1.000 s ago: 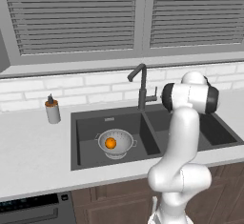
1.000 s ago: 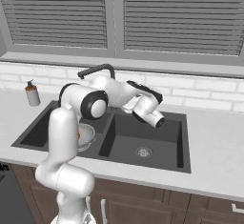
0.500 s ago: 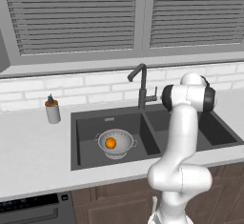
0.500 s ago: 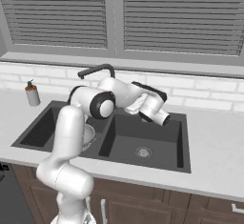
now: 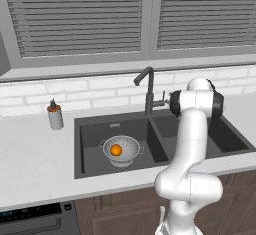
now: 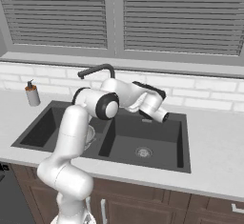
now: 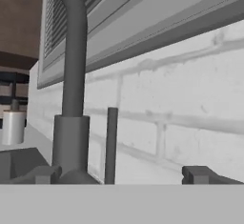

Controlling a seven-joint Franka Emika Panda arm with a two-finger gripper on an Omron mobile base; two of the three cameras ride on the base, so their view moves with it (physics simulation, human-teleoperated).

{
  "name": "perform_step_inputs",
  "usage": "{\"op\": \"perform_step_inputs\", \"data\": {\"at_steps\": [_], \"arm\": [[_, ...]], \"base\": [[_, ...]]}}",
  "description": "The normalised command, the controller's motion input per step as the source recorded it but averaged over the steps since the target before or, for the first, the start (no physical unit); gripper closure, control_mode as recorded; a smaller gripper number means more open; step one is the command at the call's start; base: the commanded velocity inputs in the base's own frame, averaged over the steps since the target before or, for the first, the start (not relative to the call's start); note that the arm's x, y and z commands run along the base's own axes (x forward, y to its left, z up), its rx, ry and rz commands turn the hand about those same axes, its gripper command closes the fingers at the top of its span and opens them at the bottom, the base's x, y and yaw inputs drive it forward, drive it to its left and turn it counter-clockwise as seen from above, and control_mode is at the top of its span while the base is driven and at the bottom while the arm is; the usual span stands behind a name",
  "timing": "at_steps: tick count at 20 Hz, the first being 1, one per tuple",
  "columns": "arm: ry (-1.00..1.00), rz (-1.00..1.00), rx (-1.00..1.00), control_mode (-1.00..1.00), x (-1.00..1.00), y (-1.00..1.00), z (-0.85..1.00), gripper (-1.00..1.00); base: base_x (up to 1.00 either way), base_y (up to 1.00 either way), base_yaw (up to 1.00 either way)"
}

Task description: Put the colander in the sink, put the orange in the colander, and turn on the sink faucet and pour water over the colander.

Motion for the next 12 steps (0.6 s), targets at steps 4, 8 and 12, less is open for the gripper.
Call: {"op": "perform_step_inputs", "data": {"at_steps": [4,8,12], "arm": [[0.0,0.0,-0.02,-1.0,0.12,0.37,-0.07,-1.0],[0.0,0.0,-0.03,-1.0,0.18,0.25,-0.11,-1.0],[0.0,-0.04,-0.01,-1.0,0.18,0.01,-0.01,-1.0]], "base": [[0.0,0.0,0.0],[0.0,0.0,0.0],[0.0,0.0,0.0]]}}
